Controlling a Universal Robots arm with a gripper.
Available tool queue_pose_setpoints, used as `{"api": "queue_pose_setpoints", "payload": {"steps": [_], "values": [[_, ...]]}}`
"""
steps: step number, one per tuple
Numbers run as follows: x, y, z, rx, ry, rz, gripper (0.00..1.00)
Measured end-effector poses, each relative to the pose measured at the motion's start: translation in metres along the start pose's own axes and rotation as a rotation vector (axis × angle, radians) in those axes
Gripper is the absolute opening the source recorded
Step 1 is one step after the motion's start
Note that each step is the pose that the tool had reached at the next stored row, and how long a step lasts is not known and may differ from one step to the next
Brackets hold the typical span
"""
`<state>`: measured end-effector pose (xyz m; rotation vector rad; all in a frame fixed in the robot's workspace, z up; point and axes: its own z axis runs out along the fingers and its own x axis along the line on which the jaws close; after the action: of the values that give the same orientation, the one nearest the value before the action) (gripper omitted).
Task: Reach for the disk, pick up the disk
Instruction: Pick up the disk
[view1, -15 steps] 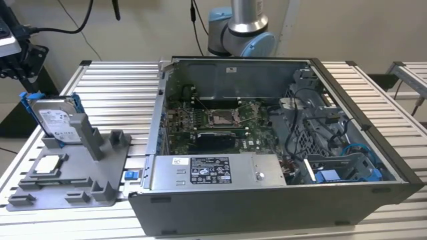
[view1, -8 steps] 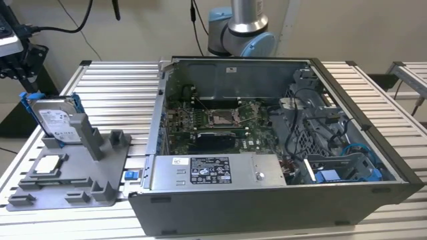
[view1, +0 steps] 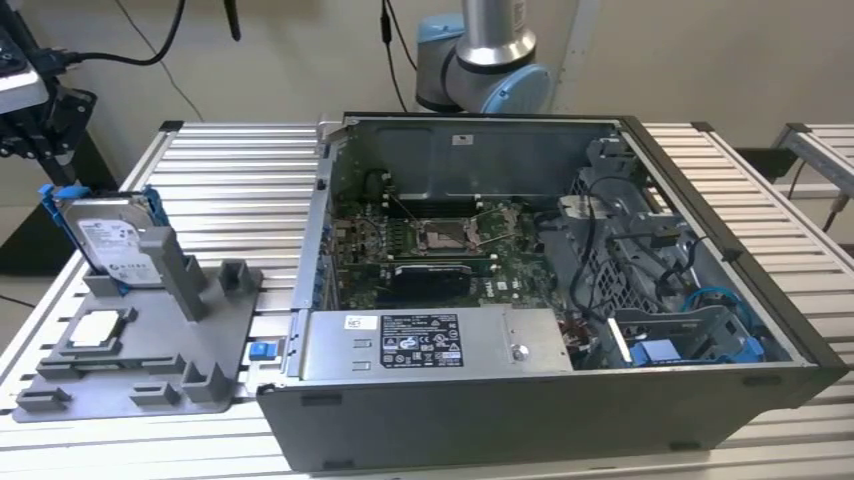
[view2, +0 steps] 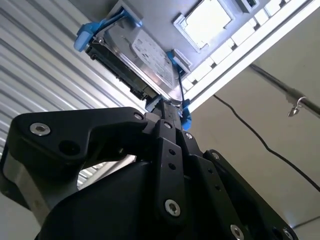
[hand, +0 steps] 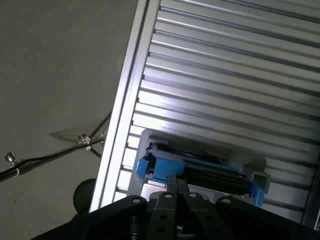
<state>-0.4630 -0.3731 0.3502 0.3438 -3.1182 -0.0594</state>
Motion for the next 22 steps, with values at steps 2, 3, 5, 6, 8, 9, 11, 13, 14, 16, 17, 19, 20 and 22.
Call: {"api": "queue_pose_setpoints", "payload": {"steps": [2,3,5,6,8,9,11,13,14,16,17,19,20,22], "values": [[0.0,0.0,0.0001,0.0,0.0001,-0.007,0.0],[0.0,0.0,0.0001,-0.0001,0.0003,-0.012,0.0],[-0.0001,0.0,0.0,0.0,0.0015,-0.039,0.0],[0.0,0.0,0.0,0.0,0.0022,-0.058,0.0],[0.0,0.0001,0.0,0.0,0.0035,-0.093,0.0],[0.0,0.0,0.0,0.0,0.0039,-0.104,0.0],[0.0,0.0,0.0,0.0,0.0041,-0.107,0.0],[-0.0001,0.0,0.0,-0.0001,0.004,-0.108,0.0],[-0.0001,0.0,0.0,-0.0001,0.004,-0.108,0.0],[-0.0001,0.0,0.0,-0.0001,0.0041,-0.108,0.0],[0.0,0.0,0.0,0.0,0.0041,-0.111,0.0],[0.0,0.0,0.0,-0.0001,0.0047,-0.125,0.0],[-0.0001,0.0,0.0001,-0.0001,0.005,-0.135,0.0],[-0.0001,0.0,0.0001,-0.0001,0.0061,-0.163,0.0]]}}
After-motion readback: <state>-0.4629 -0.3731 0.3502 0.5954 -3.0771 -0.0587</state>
